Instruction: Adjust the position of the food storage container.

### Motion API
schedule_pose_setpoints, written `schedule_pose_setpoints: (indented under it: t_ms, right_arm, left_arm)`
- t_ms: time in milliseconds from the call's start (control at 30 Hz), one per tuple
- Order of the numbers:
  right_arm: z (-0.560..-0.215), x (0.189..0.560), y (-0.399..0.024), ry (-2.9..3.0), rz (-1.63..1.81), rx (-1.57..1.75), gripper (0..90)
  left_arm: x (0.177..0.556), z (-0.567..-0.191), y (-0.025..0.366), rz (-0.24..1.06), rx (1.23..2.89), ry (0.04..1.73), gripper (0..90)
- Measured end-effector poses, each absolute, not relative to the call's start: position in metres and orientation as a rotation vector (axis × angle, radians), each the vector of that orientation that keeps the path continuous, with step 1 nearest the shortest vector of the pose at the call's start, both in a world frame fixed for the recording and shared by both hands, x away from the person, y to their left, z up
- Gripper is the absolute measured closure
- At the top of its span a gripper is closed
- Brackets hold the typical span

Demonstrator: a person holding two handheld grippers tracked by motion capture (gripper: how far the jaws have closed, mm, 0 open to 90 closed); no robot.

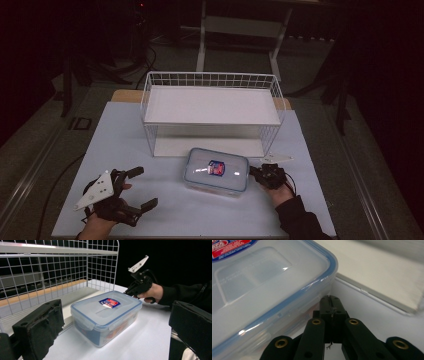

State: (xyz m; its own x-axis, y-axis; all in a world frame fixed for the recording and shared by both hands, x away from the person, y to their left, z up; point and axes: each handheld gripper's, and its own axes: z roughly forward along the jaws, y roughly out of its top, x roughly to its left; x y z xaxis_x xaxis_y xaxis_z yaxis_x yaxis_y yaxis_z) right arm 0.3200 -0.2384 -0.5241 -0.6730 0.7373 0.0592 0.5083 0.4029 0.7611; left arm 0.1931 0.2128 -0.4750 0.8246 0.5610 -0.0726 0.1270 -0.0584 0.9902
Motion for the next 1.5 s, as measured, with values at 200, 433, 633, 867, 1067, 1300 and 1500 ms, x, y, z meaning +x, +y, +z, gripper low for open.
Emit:
schedule_pose_setpoints:
  t_ms: [200,433,633,867,1067,1300,1500]
  right_arm:
    - [-0.524,0.332,-0.225,2.390,1.136,1.083,90.0]
    - [-0.523,0.341,-0.212,2.405,1.134,1.067,90.0]
    - [-0.524,0.339,-0.214,2.393,1.127,1.062,90.0]
    - [-0.513,0.313,-0.230,2.369,1.176,1.056,90.0]
    - [-0.504,0.301,-0.232,2.366,1.249,1.043,90.0]
    - [-0.507,0.305,-0.222,2.379,1.229,1.023,90.0]
    - [-0.507,0.314,-0.218,2.368,1.232,1.042,90.0]
  left_arm:
    - [0.193,-0.475,0.213,0.386,1.616,0.552,0.0]
    - [0.194,-0.475,0.213,0.383,1.617,0.553,0.0]
    - [0.193,-0.476,0.213,0.382,1.615,0.556,0.0]
    - [0.193,-0.475,0.212,0.384,1.621,0.551,0.0]
    - [0.194,-0.476,0.212,0.383,1.624,0.554,0.0]
    - [0.194,-0.476,0.212,0.383,1.622,0.552,0.0]
    - [0.194,-0.477,0.211,0.379,1.628,0.553,0.0]
